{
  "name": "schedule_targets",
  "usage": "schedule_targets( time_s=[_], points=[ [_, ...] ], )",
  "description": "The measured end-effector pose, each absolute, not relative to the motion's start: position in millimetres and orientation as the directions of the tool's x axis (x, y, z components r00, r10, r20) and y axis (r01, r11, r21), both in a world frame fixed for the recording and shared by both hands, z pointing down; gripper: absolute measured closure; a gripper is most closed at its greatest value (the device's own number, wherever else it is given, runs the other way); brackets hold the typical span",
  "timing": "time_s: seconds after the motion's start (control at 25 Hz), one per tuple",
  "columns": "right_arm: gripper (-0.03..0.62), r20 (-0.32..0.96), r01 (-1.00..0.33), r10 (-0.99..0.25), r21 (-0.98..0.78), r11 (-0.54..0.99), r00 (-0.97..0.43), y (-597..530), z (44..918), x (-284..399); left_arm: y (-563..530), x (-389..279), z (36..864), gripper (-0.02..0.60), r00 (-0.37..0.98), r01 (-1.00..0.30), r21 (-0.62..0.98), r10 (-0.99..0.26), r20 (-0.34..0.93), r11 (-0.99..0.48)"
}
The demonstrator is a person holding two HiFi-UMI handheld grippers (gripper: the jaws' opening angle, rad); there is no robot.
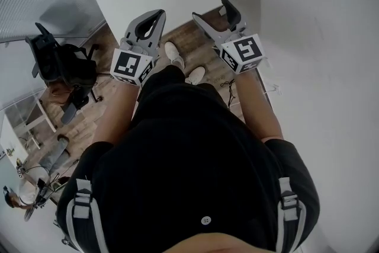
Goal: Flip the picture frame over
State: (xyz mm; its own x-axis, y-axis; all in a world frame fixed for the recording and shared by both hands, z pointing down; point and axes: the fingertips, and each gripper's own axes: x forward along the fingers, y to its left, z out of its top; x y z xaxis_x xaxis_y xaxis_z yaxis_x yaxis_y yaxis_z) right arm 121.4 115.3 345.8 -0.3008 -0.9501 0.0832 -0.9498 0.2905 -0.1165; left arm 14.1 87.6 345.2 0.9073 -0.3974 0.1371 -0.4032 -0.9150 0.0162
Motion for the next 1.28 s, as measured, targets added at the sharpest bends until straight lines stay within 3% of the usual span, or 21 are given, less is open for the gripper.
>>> schedule_targets(
  time_s=[0.84, 1.28],
  points=[
    [0.212, 0.286, -0.962, -0.918, -0.105, 0.253, -0.273, -75.9, 398.7, 134.8, -87.1, 30.0, 368.1, 0.578, 0.915, -0.397, 0.071, -0.388, 0.11, -0.915],
    [0.214, 0.417, -0.961, -0.865, -0.115, 0.252, -0.278, -154.6, 469.7, 142.4, -148.5, 37.9, 403.3, 0.578, 0.889, -0.449, 0.106, -0.432, 0.15, -0.887]
  ],
)
